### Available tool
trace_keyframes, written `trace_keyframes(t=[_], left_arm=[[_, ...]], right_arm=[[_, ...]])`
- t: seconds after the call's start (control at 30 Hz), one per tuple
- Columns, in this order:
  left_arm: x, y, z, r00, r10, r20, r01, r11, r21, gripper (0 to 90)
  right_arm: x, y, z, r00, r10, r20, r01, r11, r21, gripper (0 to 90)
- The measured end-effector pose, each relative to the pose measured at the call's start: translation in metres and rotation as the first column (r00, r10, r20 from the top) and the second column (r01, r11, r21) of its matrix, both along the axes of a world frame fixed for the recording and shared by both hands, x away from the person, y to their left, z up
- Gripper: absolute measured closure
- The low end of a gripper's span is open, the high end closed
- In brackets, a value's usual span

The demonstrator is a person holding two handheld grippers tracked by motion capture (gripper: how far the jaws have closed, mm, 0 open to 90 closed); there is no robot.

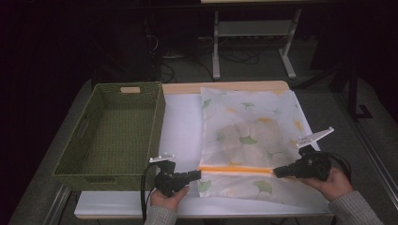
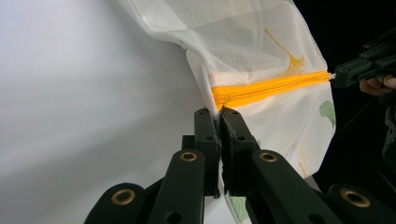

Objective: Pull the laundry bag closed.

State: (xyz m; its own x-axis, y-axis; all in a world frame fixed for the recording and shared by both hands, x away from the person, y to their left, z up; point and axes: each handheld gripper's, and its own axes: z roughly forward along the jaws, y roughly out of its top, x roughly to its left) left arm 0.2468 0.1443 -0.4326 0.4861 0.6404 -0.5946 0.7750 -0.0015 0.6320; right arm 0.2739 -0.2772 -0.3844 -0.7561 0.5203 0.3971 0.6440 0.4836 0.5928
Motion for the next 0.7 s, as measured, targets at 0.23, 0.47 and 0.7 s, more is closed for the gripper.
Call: trace_keyframes(t=[0.23,0.47,0.7], left_arm=[[0.0,0.0,-0.001,1.0,0.001,-0.002,-0.001,1.0,0.001,86.3],[0.0,0.001,-0.001,1.0,0.001,-0.003,-0.001,1.0,0.004,86.3],[0.0,0.0,-0.001,1.0,0.0,-0.002,0.0,1.0,0.009,86.3]], right_arm=[[-0.002,-0.009,0.0,0.9999,-0.014,-0.001,0.014,0.9999,-0.005,89.6],[-0.004,-0.019,-0.002,0.9994,-0.035,-0.005,0.035,0.9993,-0.012,89.6],[-0.006,-0.028,-0.005,0.9987,-0.051,-0.008,0.05,0.9987,-0.009,89.6]])
